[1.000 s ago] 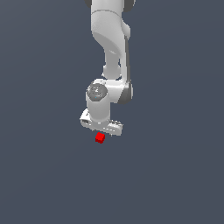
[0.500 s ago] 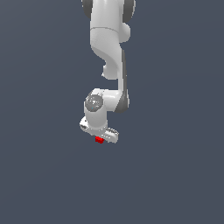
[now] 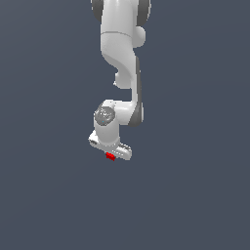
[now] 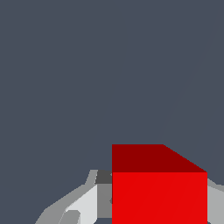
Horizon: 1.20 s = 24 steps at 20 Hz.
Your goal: Pick up the red cube and move it to a goal position.
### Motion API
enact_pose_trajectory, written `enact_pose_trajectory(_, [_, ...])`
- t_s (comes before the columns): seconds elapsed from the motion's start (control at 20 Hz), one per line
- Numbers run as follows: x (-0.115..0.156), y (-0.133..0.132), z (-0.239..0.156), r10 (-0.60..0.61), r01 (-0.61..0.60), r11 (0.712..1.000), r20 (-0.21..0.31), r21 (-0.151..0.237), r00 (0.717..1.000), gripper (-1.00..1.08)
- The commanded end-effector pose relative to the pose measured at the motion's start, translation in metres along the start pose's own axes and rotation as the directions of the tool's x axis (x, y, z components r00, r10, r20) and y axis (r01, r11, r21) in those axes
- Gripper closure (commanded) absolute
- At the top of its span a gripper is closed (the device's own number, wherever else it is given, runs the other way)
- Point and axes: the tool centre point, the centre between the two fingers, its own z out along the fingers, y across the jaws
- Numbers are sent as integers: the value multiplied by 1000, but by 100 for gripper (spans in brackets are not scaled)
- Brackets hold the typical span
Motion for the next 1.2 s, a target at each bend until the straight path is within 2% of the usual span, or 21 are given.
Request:
enact_pose_trajectory(0.0, [0, 0, 0, 1, -1, 1000, 0, 0, 1000, 108])
enact_pose_trajectory(0.55, [-14, -4, -9, 0, 0, 1000, 0, 0, 1000, 108])
enact_pose_trajectory(1.15, [-67, -21, -45, 0, 0, 1000, 0, 1, 1000, 108])
